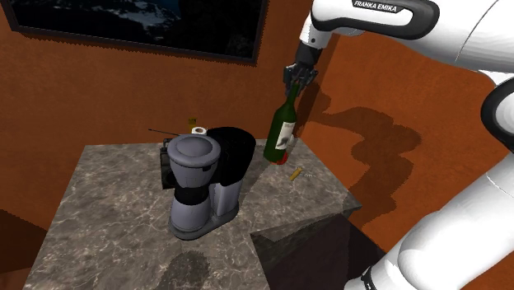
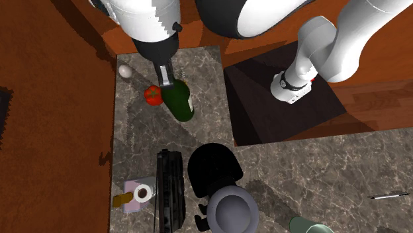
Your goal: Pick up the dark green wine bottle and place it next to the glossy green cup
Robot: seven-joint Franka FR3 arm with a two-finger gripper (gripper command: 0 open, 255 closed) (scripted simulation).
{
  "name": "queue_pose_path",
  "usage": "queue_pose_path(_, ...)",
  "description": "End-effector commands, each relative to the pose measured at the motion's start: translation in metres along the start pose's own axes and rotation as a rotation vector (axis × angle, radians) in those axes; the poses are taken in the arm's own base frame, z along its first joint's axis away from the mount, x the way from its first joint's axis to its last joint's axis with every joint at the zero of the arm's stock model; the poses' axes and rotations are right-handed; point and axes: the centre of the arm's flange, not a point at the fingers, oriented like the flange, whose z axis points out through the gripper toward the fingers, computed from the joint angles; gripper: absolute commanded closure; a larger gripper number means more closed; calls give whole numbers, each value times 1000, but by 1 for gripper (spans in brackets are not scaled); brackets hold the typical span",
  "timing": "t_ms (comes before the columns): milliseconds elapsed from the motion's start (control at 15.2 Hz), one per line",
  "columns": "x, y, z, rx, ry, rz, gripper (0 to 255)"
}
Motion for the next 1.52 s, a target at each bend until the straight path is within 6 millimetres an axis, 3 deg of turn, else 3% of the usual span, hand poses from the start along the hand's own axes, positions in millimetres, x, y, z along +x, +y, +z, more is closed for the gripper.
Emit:
queue_pose_path(0,2,0,-11,0,0,0,255)
queue_pose_path(528,5,0,-48,0,0,0,255)
queue_pose_path(1452,-132,-123,-61,0,0,0,255)
